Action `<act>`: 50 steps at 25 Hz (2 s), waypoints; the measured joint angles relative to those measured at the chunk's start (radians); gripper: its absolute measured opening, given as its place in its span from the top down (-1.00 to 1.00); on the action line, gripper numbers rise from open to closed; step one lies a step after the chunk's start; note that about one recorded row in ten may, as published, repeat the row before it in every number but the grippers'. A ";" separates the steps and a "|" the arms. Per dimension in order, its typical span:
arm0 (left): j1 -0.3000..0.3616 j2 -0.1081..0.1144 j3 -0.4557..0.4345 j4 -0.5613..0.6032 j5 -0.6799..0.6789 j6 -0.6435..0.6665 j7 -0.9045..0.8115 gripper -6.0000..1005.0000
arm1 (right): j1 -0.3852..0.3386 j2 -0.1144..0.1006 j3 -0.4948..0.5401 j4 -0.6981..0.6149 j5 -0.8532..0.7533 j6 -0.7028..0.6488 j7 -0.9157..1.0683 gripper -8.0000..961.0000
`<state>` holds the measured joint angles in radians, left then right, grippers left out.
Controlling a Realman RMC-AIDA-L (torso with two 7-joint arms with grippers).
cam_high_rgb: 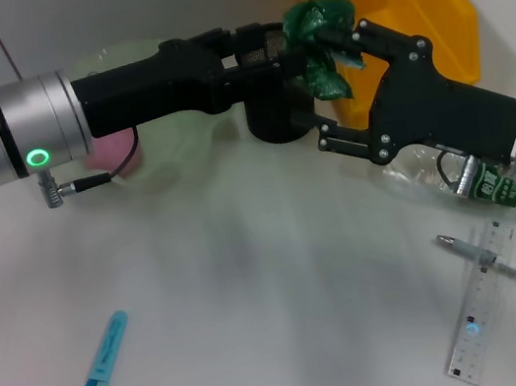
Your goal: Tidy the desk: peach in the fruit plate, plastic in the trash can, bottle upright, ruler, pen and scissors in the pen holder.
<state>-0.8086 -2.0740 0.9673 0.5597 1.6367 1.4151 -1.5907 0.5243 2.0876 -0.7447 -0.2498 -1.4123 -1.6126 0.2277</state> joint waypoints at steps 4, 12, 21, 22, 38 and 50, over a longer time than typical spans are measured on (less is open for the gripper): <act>-0.001 0.000 0.000 -0.001 0.000 -0.004 -0.002 -0.45 | 0.001 0.000 0.000 0.005 0.000 0.002 -0.008 -0.52; -0.001 0.000 0.004 -0.001 -0.002 -0.010 -0.004 -0.44 | 0.010 0.000 0.001 0.017 -0.001 0.002 -0.018 -0.52; -0.002 0.000 0.001 -0.001 -0.008 -0.010 -0.019 0.36 | 0.022 0.000 0.001 0.030 -0.002 0.002 -0.023 -0.52; 0.000 0.000 0.000 -0.001 -0.010 -0.011 -0.019 0.45 | 0.022 0.000 0.001 0.030 -0.002 0.002 -0.023 -0.52; 0.010 0.003 0.000 -0.001 -0.035 -0.052 -0.020 0.99 | 0.004 0.001 0.016 0.051 0.048 -0.006 -0.024 -0.52; 0.057 0.005 0.002 -0.001 -0.078 -0.088 0.071 0.99 | -0.066 -0.010 0.034 0.041 0.144 -0.001 0.370 -0.52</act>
<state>-0.7511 -2.0685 0.9696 0.5583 1.5583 1.3267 -1.5193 0.4585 2.0775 -0.7111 -0.2089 -1.2681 -1.6136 0.5981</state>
